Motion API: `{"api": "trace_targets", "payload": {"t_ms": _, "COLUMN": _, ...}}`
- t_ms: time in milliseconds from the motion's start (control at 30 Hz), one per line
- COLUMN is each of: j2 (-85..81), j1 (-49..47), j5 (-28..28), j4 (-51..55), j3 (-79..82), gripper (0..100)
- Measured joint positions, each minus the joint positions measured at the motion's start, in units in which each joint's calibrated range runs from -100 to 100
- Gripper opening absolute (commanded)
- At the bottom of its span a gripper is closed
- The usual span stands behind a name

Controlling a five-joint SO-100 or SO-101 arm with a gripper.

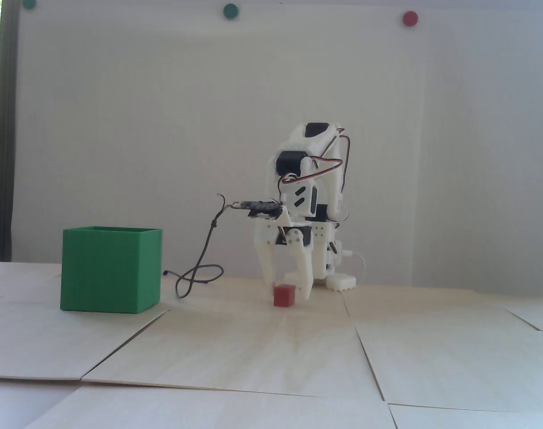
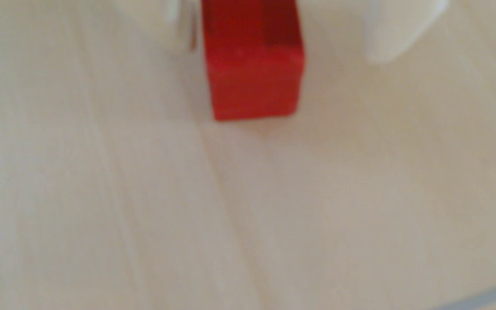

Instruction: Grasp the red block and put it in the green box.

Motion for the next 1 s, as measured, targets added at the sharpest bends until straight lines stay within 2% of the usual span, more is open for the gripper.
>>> {"api": "trace_targets", "payload": {"t_ms": 67, "j2": 0.0, "j1": 0.0, "j5": 0.0, "j4": 0.0, "j3": 0.0, "gripper": 19}}
{"api": "trace_targets", "payload": {"t_ms": 133, "j2": 0.0, "j1": 0.0, "j5": 0.0, "j4": 0.0, "j3": 0.0, "gripper": 9}}
{"api": "trace_targets", "payload": {"t_ms": 167, "j2": 0.0, "j1": 0.0, "j5": 0.21, "j4": 0.0, "j3": 0.0, "gripper": 0}}
{"api": "trace_targets", "payload": {"t_ms": 233, "j2": 0.0, "j1": 0.0, "j5": 0.62, "j4": 0.0, "j3": 0.0, "gripper": 4}}
{"api": "trace_targets", "payload": {"t_ms": 700, "j2": -0.5, "j1": 0.92, "j5": 1.34, "j4": 0.75, "j3": 0.54, "gripper": 2}}
{"api": "trace_targets", "payload": {"t_ms": 800, "j2": -1.0, "j1": 2.83, "j5": 2.16, "j4": 6.66, "j3": -1.52, "gripper": 2}}
{"api": "trace_targets", "payload": {"t_ms": 1000, "j2": -8.47, "j1": 8.71, "j5": 7.65, "j4": 22.13, "j3": -6.8, "gripper": 2}}
